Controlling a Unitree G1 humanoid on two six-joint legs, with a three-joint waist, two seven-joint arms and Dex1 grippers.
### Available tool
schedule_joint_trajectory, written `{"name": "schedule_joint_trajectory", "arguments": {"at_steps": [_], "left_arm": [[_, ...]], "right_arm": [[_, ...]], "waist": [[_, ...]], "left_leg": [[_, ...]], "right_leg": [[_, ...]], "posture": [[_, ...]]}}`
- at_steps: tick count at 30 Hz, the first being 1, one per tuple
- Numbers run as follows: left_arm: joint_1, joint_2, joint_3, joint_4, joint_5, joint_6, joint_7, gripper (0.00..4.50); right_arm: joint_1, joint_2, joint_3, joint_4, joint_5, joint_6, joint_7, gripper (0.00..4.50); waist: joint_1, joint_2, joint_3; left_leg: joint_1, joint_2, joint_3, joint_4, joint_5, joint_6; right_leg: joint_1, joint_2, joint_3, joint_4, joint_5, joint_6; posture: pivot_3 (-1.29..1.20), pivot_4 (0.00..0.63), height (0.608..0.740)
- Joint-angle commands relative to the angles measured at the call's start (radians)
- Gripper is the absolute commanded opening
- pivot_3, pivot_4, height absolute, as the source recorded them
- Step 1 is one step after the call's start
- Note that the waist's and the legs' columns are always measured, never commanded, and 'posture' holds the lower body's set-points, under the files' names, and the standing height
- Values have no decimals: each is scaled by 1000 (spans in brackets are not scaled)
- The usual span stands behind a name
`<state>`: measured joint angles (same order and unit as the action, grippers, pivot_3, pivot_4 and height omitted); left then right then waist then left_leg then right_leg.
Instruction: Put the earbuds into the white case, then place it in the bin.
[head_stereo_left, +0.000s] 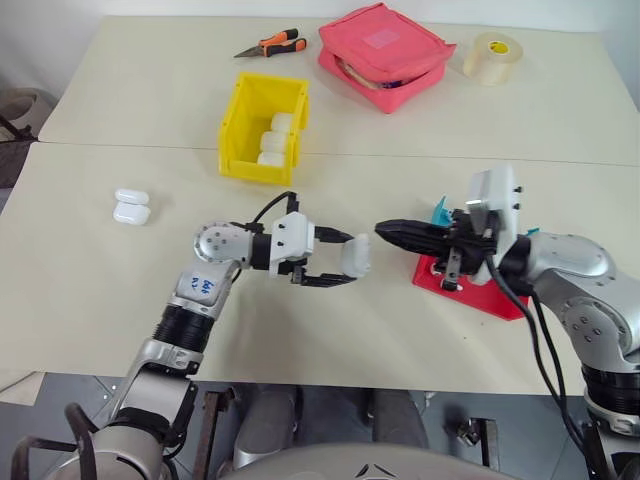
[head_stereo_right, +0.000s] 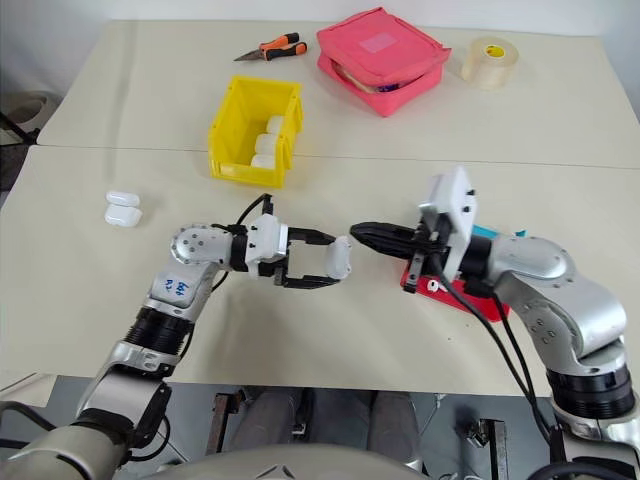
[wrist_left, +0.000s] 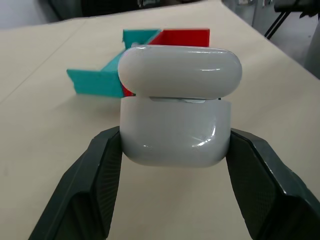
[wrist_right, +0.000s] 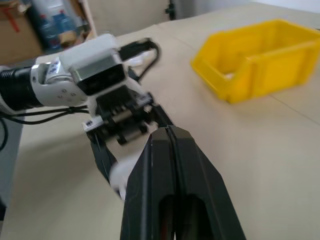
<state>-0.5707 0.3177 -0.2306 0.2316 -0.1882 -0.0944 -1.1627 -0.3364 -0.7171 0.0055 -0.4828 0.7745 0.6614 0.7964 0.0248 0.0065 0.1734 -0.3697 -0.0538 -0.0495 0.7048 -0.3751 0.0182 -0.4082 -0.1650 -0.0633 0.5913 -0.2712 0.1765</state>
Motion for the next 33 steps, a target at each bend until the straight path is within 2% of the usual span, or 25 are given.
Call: {"name": "schedule_joint_trajectory", "arguments": {"at_steps": [1,7,11,15,19,22,26,30,33], "left_arm": [[-12,-8,-6,-47,-3,6,19,2762],[-7,-19,5,-20,-2,-32,37,2762],[19,-21,40,-37,-53,-23,32,2762],[62,-15,73,-81,-93,-18,37,2762],[134,9,130,-158,-147,19,68,2762],[210,24,193,-221,-190,39,119,2762],[291,31,304,-288,-228,134,269,2762],[272,-8,418,-292,-252,157,453,2762],[194,-18,462,-243,-279,218,535,2762]], "right_arm": [[-19,13,27,-10,-22,19,-8,7],[54,-3,21,17,-49,43,-7,7],[160,-36,-72,12,-49,28,-1,7],[228,16,-177,-3,-40,-84,5,7],[294,44,-268,-29,-41,-192,41,833],[344,49,-298,-36,-101,-312,78,1796],[363,56,-303,-37,-129,-372,81,3143],[368,65,-300,-52,-143,-399,70,4454],[365,74,-291,-67,-145,-394,47,4483]], "waist": [[-2,0,0],[-1,0,0],[0,0,0],[-1,0,0],[-3,0,0],[-3,0,0],[-2,0,0],[2,0,0],[5,0,0]], "left_leg": [[0,0,0,0,0,0],[0,0,1,0,0,0],[0,0,2,0,0,0],[0,0,2,0,0,0],[1,1,2,0,0,0],[2,1,2,0,0,0],[2,1,2,0,0,0],[2,1,2,0,0,-1],[2,1,1,1,0,-1]], "right_leg": [[0,0,0,0,0,0],[0,0,0,0,0,0],[0,0,0,0,0,0],[-1,0,0,0,0,0],[0,0,1,1,0,0],[0,0,1,1,0,0],[0,0,2,2,0,0],[0,0,2,2,0,0],[0,0,2,2,0,0]], "posture": [[0,150,740],[0,150,740],[0,150,740],[0,150,740],[0,150,740],[0,150,740],[0,150,740],[0,150,740],[0,150,740]]}}
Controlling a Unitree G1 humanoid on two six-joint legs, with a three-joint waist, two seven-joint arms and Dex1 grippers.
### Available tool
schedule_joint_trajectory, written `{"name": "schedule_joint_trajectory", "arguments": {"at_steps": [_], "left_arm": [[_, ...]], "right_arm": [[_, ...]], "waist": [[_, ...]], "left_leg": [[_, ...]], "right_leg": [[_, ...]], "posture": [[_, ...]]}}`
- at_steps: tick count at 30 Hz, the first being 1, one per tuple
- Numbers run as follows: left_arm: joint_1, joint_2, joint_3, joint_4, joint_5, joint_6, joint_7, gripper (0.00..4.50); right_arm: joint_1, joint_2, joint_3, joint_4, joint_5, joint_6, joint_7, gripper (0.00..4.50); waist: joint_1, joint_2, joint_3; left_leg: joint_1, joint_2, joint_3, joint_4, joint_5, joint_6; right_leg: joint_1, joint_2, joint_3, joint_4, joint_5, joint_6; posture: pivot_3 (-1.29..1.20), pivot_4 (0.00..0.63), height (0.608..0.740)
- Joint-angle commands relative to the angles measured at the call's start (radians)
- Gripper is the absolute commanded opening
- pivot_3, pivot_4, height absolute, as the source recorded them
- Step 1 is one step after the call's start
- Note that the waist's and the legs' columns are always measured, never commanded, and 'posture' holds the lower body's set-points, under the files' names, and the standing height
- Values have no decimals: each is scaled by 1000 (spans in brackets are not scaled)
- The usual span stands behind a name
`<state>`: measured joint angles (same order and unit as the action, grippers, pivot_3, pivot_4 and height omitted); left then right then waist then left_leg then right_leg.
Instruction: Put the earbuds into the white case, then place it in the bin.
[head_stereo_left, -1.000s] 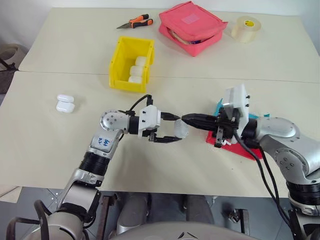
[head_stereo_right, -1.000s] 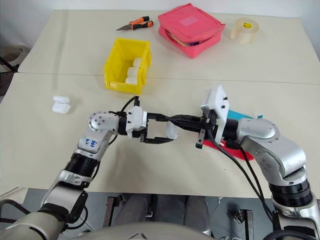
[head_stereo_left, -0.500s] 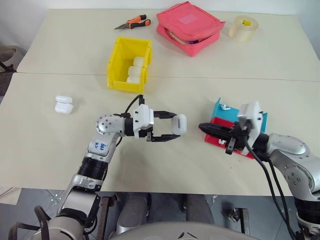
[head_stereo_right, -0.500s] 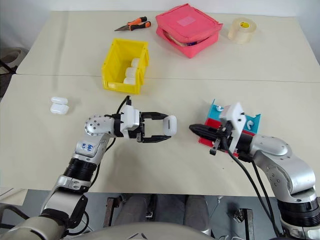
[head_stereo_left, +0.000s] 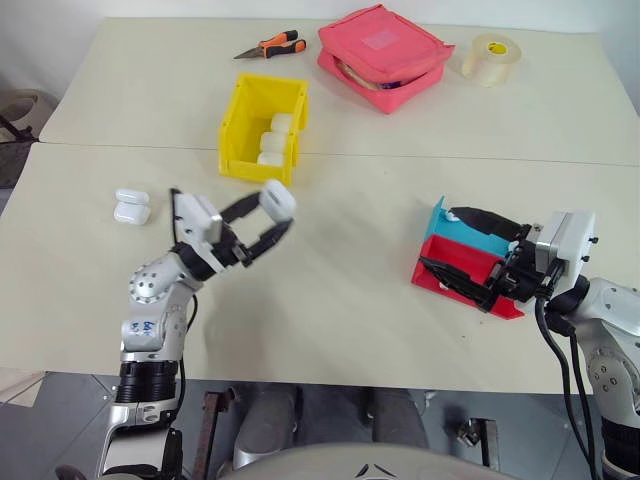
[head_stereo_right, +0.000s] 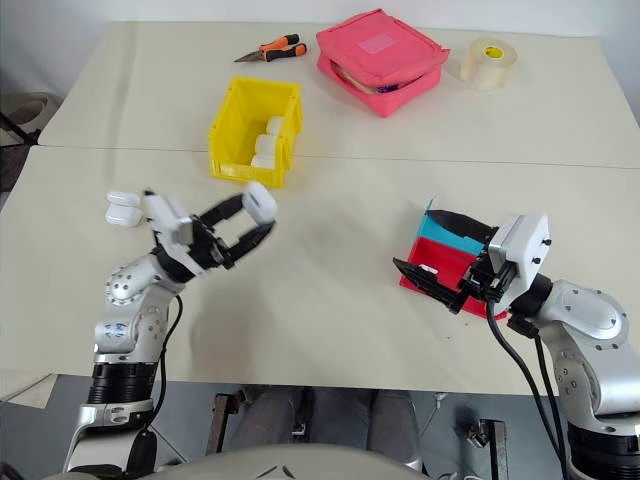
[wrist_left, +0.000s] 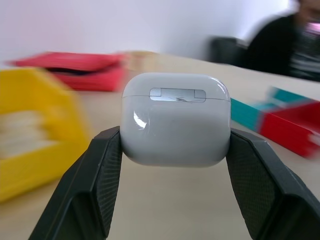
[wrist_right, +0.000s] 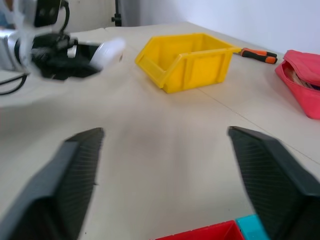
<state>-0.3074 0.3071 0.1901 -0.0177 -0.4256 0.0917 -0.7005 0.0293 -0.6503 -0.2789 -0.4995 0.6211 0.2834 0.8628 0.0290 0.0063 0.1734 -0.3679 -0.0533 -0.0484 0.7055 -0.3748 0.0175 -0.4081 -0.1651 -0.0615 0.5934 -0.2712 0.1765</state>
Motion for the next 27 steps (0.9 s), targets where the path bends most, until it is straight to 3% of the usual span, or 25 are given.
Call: {"name": "schedule_joint_trajectory", "arguments": {"at_steps": [1,8,14,15,19,24,27], "left_arm": [[-110,-5,42,42,-35,49,90,2762],[-534,11,-9,541,112,84,207,2762],[-704,27,-66,808,228,69,251,2762],[-716,31,-74,831,252,54,277,3112],[-720,33,-65,839,254,35,268,4360],[-639,49,-37,677,158,34,77,4468],[-492,139,-67,500,116,-29,-170,4468]], "right_arm": [[-1,8,-6,-53,7,-15,-24,4483],[-3,5,-18,-85,18,5,-70,4483],[-2,14,-5,-118,14,18,-112,4483],[0,17,-2,-124,11,18,-120,4497],[5,26,-2,-135,7,20,-139,4500],[2,22,-4,-128,3,16,-139,4500],[-2,1,-12,-111,6,21,-116,4500]], "waist": [[1,0,0],[-3,-1,0],[-13,-2,0],[-14,-2,0],[-13,-2,0],[-7,-2,0],[-15,-2,0]], "left_leg": [[0,0,0,0,0,0],[-1,-2,4,0,0,0],[0,-2,7,-5,0,0],[0,-1,8,-5,0,0],[0,-1,10,-4,0,0],[0,-1,9,-2,0,0],[0,-1,8,-3,0,0]], "right_leg": [[0,0,0,0,0,0],[0,0,-2,0,0,0],[-2,0,-4,-1,0,0],[-2,0,-5,-1,0,0],[-1,0,-6,0,0,0],[-1,0,-6,0,0,0],[-1,0,-6,0,0,0]], "posture": [[0,150,740],[0,150,740],[0,150,740],[0,150,740],[0,150,740],[0,150,740],[0,150,740]]}}
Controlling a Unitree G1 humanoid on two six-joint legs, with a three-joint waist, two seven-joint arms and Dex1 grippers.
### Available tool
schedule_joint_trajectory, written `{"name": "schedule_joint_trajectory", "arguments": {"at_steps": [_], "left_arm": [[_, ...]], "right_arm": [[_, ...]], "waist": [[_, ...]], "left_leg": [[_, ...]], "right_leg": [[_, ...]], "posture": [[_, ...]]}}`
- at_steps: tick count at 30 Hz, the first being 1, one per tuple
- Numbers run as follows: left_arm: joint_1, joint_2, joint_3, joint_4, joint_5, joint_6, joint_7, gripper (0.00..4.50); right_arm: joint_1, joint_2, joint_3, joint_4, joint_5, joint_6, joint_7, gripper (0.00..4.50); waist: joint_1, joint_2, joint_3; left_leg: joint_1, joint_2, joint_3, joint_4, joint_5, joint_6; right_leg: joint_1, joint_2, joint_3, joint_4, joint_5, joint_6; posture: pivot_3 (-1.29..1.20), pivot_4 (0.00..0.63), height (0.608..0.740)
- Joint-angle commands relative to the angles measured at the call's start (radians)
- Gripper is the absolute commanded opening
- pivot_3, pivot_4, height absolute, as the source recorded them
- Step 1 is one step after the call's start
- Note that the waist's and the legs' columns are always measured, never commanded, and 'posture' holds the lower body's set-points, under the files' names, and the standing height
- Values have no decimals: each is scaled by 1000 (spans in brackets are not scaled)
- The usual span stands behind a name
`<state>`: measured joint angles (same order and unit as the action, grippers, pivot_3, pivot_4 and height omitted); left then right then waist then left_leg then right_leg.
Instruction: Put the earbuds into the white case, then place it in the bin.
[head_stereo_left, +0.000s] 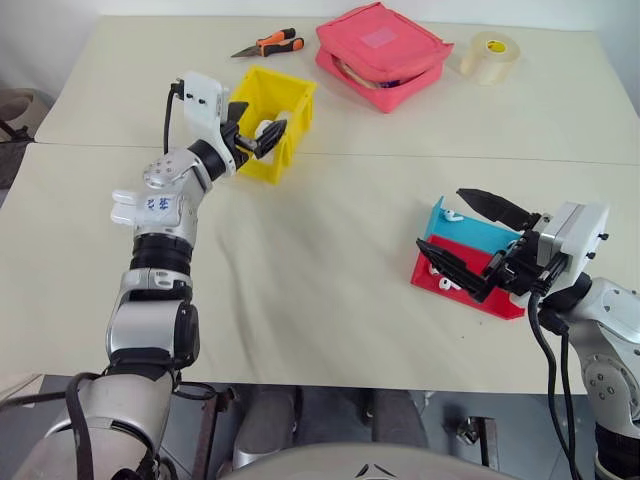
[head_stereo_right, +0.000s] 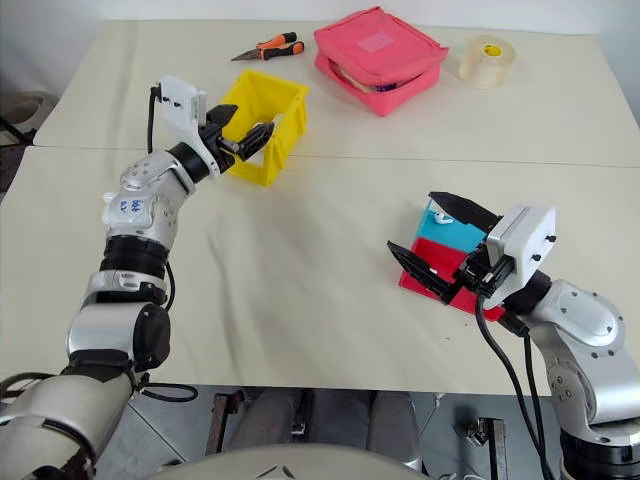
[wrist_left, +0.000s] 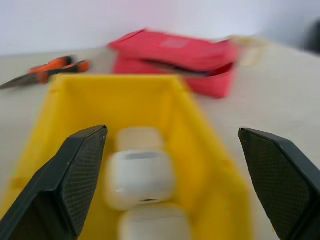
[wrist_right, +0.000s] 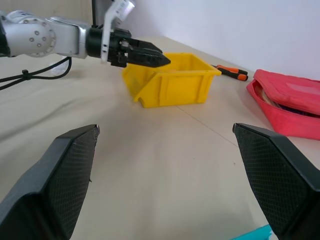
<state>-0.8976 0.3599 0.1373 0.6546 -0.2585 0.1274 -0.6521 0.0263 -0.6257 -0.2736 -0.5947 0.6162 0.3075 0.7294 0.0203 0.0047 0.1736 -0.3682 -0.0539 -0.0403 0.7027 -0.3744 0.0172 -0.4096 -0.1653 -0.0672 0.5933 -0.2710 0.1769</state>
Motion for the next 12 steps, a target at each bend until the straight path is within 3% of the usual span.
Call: {"name": "schedule_joint_trajectory", "arguments": {"at_steps": [1,8,12], "left_arm": [[142,116,-20,-217,-62,-76,-283,4468],[389,259,-43,-411,-37,-152,-451,4468],[486,265,-51,-498,-54,-163,-450,4468]], "right_arm": [[2,-31,-20,-9,12,-2,29,4500],[7,-87,-44,60,22,-2,116,4500],[11,-121,-48,114,0,-23,170,4500]], "waist": [[-15,0,0],[-20,0,0],[-14,0,0]], "left_leg": [[1,1,-1,-1,0,0],[2,2,-4,0,0,0],[3,2,-4,-1,0,0]], "right_leg": [[-1,0,0,0,0,0],[0,0,0,1,0,0],[1,0,2,1,0,-1]], "posture": [[0,150,740],[0,150,740],[0,150,740]]}}
